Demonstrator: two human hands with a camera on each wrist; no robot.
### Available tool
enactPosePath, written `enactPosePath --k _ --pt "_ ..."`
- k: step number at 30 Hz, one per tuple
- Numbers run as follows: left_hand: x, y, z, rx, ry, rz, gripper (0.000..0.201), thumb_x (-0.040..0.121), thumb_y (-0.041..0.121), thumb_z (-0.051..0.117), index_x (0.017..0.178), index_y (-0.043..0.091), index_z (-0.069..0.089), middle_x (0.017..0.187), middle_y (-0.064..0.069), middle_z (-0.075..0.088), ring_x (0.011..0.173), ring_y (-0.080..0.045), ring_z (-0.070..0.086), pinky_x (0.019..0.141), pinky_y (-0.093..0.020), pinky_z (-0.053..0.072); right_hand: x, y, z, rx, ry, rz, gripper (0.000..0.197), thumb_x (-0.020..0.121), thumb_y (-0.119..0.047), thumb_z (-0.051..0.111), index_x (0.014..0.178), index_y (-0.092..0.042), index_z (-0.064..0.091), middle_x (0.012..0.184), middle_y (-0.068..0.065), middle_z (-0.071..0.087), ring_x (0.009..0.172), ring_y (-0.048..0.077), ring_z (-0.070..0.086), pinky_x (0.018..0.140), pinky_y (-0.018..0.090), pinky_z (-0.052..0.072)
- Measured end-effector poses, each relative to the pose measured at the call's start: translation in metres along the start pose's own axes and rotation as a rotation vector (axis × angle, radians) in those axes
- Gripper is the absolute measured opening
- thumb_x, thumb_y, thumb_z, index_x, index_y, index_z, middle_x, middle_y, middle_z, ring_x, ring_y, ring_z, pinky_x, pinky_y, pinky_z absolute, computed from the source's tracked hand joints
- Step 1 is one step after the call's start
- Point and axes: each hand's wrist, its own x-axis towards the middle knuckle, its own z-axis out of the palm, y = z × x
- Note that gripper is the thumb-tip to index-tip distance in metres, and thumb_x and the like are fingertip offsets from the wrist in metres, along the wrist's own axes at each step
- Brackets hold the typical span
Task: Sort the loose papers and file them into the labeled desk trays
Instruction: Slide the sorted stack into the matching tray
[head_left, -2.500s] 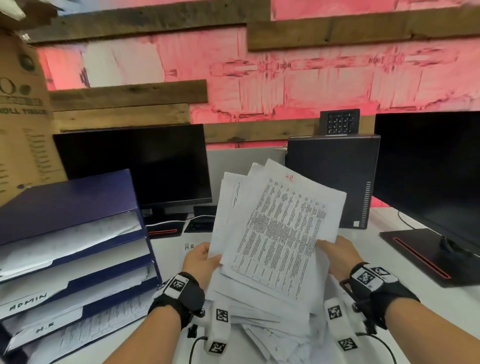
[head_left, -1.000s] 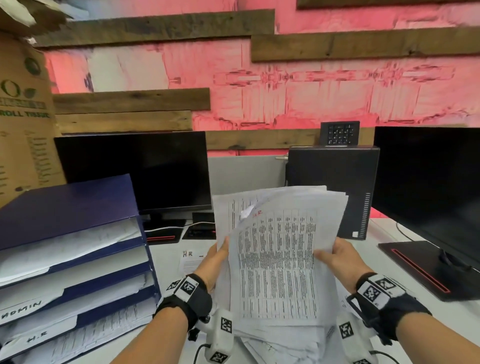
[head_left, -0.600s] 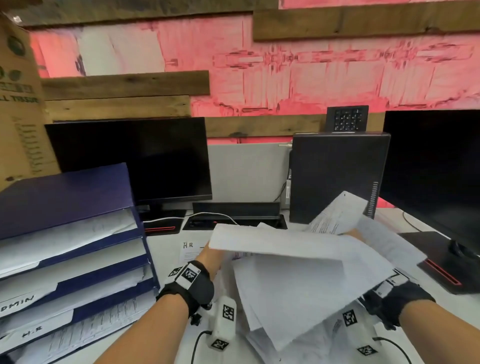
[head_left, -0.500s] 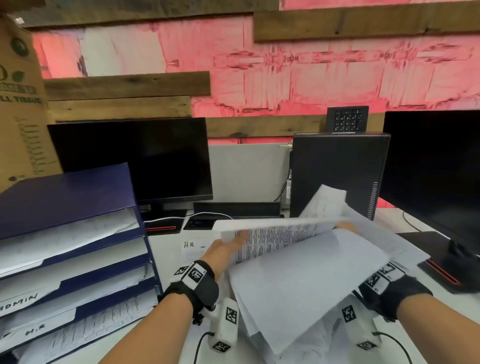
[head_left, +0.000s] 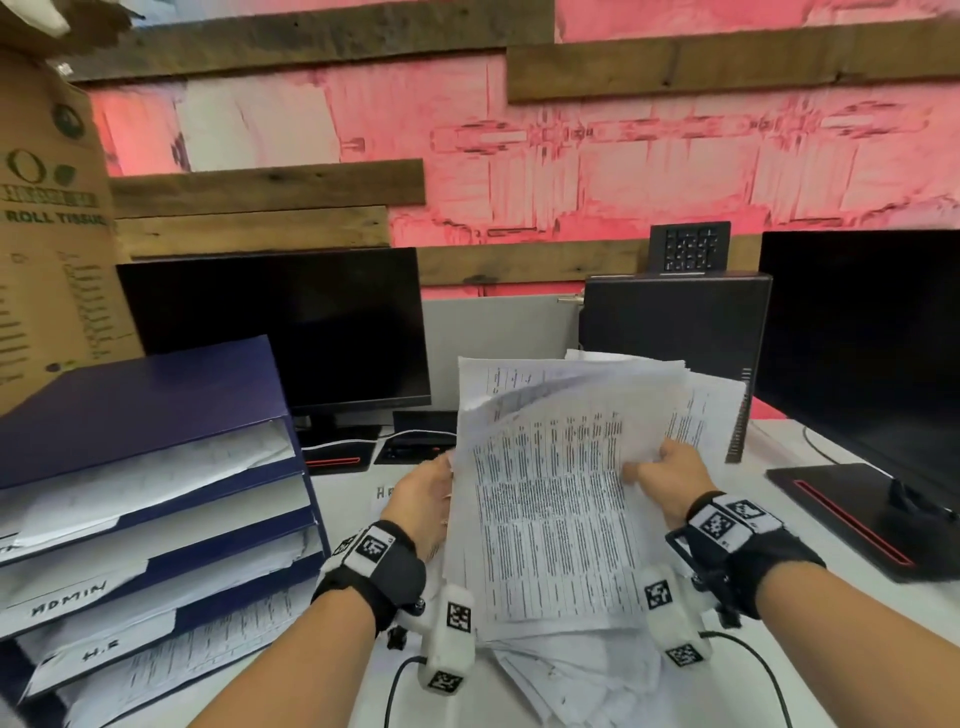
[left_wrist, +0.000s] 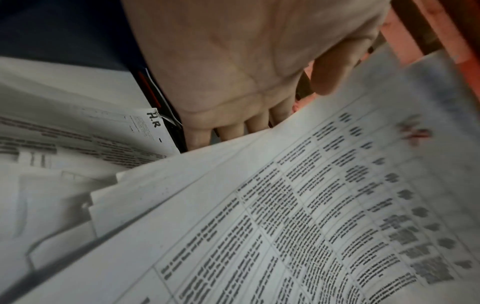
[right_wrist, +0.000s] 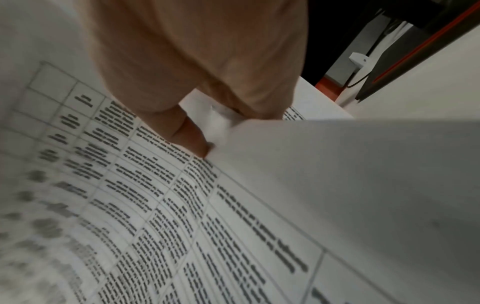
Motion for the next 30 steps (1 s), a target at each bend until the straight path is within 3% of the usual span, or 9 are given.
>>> enactPosePath --k 4,10,14,16,18,22,25,28,30 --pt "0.001 0.004 0.000 0.128 -0.016 0.109 0.032 0.096 0.008 0.047 0.127 0.016 0.053 0.113 -0.009 0.067 0.100 -0.023 0.065 0.081 -0.037 0.056 0.002 0.001 0.006 -0.027 0.004 0.001 0.020 0.075 0.006 0.068 0.090 -0.006 0.064 0.088 0.009 0.066 0.086 0.026 0.061 0.078 0.033 0.050" --pt "0.012 0.000 -0.001 0.250 0.156 0.261 0.037 0.076 0.025 0.078 0.110 0.027 0.062 0.110 0.004 0.068 0.102 -0.015 0.064 0.096 -0.038 0.048 -0.009 -0.007 -0.002 -0.014 -0.240 -0.139 0.020 0.072 -0.008 0.080 0.088 -0.014 0.069 0.087 0.002 0.073 0.081 0.016 0.071 0.073 0.030 0.057" --pt "0.021 -0.007 -0.005 0.239 0.186 0.245 0.032 0.079 0.027 0.076 0.109 0.025 0.063 0.112 0.001 0.068 0.108 -0.022 0.062 0.100 -0.041 0.045 -0.003 -0.002 -0.018 0.250 -0.372 -0.117 0.069 0.050 -0.038 0.090 0.105 -0.004 0.067 0.101 0.013 0.072 0.092 0.028 0.070 0.079 0.039 0.058" --pt "0.025 -0.009 -0.004 0.247 0.199 0.232 0.038 0.081 0.025 0.074 0.116 0.017 0.062 0.114 -0.002 0.067 0.108 -0.023 0.061 0.099 -0.039 0.044 0.003 -0.001 -0.023 0.432 -0.418 -0.080 0.065 0.065 -0.040 0.082 0.113 -0.003 0.062 0.109 0.016 0.070 0.100 0.033 0.067 0.082 0.041 0.057" --pt "0.029 -0.009 -0.002 0.263 0.198 0.228 0.043 0.082 0.025 0.073 0.120 0.010 0.060 0.117 -0.005 0.067 0.107 -0.023 0.061 0.097 -0.036 0.044 0.005 -0.003 -0.023 0.439 -0.385 -0.071 0.029 0.090 -0.020 0.059 0.113 -0.003 0.061 0.111 0.018 0.068 0.100 0.033 0.066 0.081 0.041 0.057" --pt "0.031 -0.009 -0.001 0.297 0.191 0.238 0.043 0.083 0.026 0.072 0.121 0.009 0.060 0.115 -0.004 0.067 0.103 -0.021 0.061 0.095 -0.034 0.044 0.023 0.008 -0.024 0.170 -0.134 -0.070 0.015 0.094 -0.010 0.055 0.098 -0.007 0.069 0.093 0.012 0.073 0.084 0.028 0.070 0.074 0.040 0.058" --pt "0.028 -0.009 -0.006 0.272 0.193 0.244 0.041 0.085 0.022 0.070 0.123 0.011 0.059 0.112 0.000 0.066 0.101 -0.019 0.061 0.096 -0.034 0.044 0.045 0.012 -0.028 -0.363 0.122 -0.100 0.019 0.087 -0.010 0.059 0.079 0.007 0.058 0.069 0.019 0.054 0.064 0.025 0.052 0.063 0.032 0.046" --pt "0.026 -0.007 -0.012 0.295 0.192 0.241 0.042 0.084 0.025 0.071 0.123 0.016 0.059 0.119 -0.002 0.066 0.109 -0.021 0.061 0.102 -0.041 0.044 0.046 -0.002 -0.021 -0.739 0.162 -0.097 0.009 0.087 -0.005 0.053 0.080 -0.001 0.057 0.076 0.013 0.055 0.070 0.028 0.052 0.064 0.030 0.040" --pt "0.024 -0.006 -0.014 0.310 0.178 0.246 0.045 0.084 0.025 0.070 0.126 0.016 0.057 0.121 -0.002 0.064 0.111 -0.021 0.060 0.104 -0.042 0.043 0.042 -0.014 -0.012 -0.727 0.092 -0.136 0.010 0.087 -0.005 0.052 0.092 -0.005 0.061 0.088 0.012 0.062 0.085 0.032 0.060 0.072 0.032 0.046"
